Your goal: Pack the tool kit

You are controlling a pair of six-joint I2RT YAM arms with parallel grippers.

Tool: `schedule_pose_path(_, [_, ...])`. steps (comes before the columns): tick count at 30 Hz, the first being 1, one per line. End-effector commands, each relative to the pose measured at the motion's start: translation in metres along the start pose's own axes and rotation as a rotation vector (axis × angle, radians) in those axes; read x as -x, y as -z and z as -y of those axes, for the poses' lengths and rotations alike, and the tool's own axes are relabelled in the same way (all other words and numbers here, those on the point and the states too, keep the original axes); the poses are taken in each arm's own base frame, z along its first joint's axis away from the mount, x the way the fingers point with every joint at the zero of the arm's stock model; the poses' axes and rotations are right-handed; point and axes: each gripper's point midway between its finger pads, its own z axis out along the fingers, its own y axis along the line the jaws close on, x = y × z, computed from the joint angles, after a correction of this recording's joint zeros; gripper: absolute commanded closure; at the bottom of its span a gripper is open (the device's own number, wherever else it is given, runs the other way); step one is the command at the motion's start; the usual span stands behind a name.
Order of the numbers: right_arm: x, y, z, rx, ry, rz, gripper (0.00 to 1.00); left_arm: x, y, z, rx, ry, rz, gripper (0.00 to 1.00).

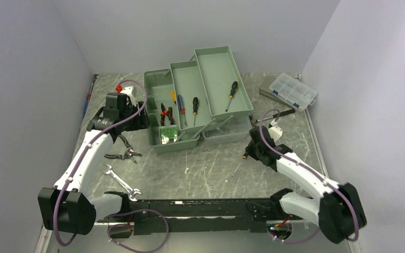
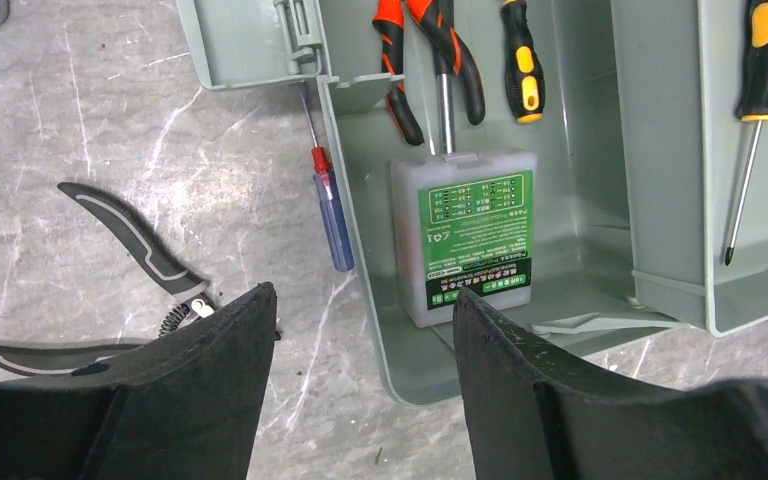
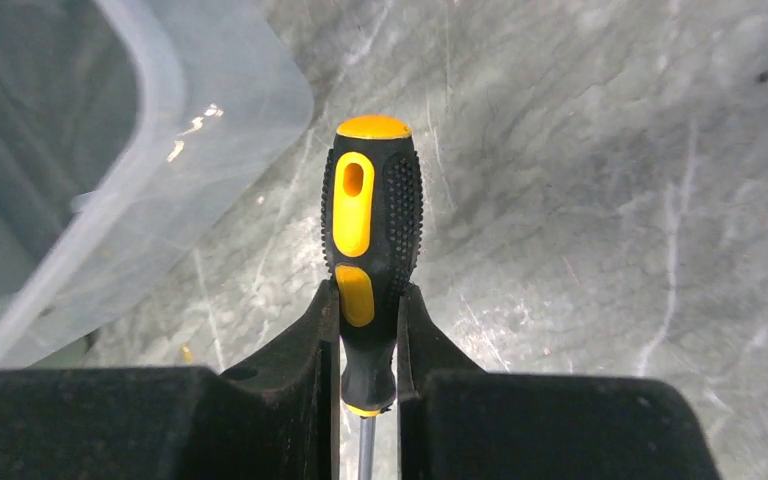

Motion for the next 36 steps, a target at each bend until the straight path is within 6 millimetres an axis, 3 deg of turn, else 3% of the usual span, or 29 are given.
schedule_pose_path(1, [0.038, 0.039, 0.000, 0.005, -0.015, 0.120, 1.00, 0.013, 0.005, 0.003, -0.014, -0.021, 0.053, 0.33])
schedule_pose_path(6, [0.078, 0.091, -0.025, 0.152, 0.027, 0.230, 1.00, 0.013, 0.005, 0.004, -0.020, -0.022, 0.055, 0.33])
schedule_pose_path(12, [0.128, 0.161, -0.101, 0.459, 0.229, 0.350, 1.00, 0.012, 0.004, 0.006, -0.034, -0.025, 0.048, 0.35])
schedule_pose_path(19, [0.188, 0.195, -0.185, 0.564, 0.405, 0.436, 1.00, 0.012, 0.005, 0.006, -0.035, -0.031, 0.055, 0.36])
schedule_pose_path(27, [0.231, 0.152, -0.267, 0.560, 0.545, 0.448, 1.00, 0.011, 0.003, 0.002, -0.015, -0.032, 0.052, 0.36])
schedule_pose_path(33, [0.231, 0.094, -0.308, 0.567, 0.603, 0.335, 1.00, 0.012, 0.003, -0.003, 0.011, -0.029, 0.055, 0.36])
schedule_pose_path(36, [0.225, 0.077, -0.324, 0.589, 0.625, 0.281, 1.00, 0.012, 0.002, -0.006, 0.023, -0.021, 0.051, 0.37])
